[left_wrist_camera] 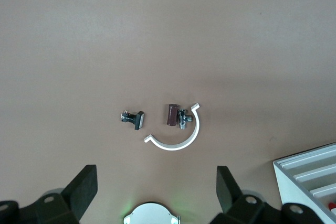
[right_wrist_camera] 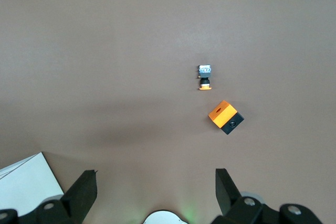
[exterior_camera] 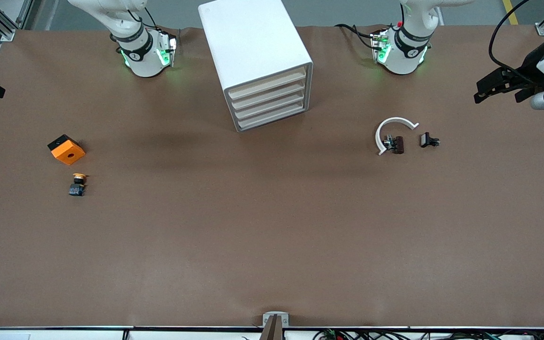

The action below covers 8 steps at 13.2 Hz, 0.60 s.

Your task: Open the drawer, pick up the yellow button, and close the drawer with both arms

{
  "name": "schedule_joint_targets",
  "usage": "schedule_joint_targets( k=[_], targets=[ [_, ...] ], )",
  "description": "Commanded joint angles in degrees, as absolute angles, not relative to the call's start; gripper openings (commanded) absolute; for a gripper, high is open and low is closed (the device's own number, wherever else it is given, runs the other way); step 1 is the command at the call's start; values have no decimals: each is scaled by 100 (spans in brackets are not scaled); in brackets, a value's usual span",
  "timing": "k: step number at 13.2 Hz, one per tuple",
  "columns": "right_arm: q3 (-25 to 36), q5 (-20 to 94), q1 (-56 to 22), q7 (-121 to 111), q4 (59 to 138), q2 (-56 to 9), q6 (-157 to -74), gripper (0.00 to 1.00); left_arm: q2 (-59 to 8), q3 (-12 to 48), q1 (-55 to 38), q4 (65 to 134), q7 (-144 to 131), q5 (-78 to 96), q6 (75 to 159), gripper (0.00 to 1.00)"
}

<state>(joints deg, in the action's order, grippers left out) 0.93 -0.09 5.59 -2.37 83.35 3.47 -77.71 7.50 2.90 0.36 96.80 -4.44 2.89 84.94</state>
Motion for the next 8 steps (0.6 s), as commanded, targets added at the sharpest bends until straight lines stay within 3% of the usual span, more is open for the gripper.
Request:
schedule_joint_targets(
  k=[1,8],
  targets=[
    [88,-105,527,-290,8429,448,-7831,100,826,35,-193,9738,-369,325,8587,100],
    [88,-97,501,-281,8851,738,-8139,100,888,36,-150,9633,-457,255,8508,100]
  ],
)
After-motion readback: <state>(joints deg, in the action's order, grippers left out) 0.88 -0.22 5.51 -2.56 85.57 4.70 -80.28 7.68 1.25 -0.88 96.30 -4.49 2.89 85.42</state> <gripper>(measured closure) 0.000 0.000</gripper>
